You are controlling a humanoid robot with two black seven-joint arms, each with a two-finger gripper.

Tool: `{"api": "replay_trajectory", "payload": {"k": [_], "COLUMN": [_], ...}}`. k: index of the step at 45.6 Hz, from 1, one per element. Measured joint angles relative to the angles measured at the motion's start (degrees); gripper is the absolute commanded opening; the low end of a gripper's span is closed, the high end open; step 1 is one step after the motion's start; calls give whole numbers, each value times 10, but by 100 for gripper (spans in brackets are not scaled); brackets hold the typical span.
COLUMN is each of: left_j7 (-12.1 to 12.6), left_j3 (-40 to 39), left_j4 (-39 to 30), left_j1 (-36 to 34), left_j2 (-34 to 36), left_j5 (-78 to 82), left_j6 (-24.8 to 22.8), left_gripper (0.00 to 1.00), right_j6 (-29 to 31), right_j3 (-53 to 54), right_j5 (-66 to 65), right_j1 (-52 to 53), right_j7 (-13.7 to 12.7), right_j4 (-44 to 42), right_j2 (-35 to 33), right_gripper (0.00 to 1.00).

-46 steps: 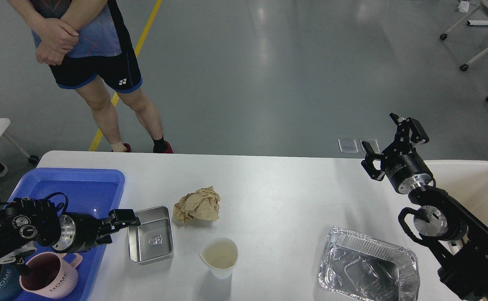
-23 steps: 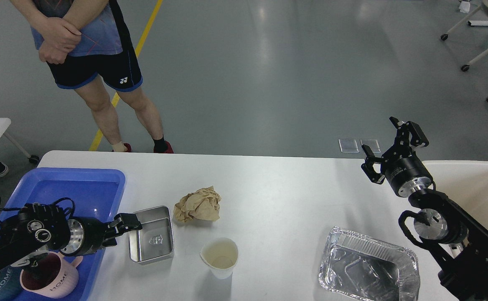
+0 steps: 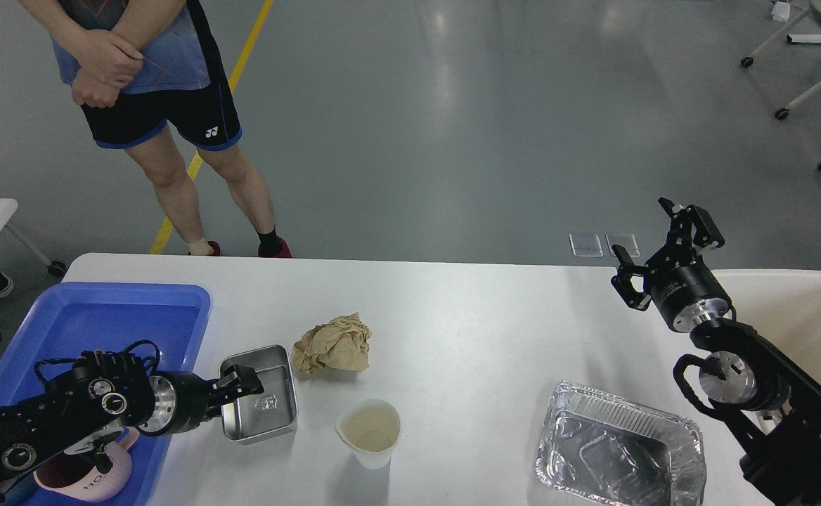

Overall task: Tidy desktop
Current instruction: 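Grasp the small metal tin with the left gripper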

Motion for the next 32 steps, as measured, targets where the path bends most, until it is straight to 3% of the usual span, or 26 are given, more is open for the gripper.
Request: {"api": "replay_trajectory", "payload": {"k": [13, 32], "left_j7": [25, 26], "left_j3": [0, -3], "left_j4": [5, -3], "left_j1": [7, -4], "left_j2": [-2, 12], "left_j5": [0, -2], "left_j6": [0, -18], "left_gripper": [9, 0], "right_j6": [0, 2], "right_j3": [1, 2], "right_j5": [0, 0], "right_j1": [-5, -17], "right_j7": [0, 1], "right_j4": [0, 7], "right_j2": [0, 4], "right_gripper": [100, 100]}}
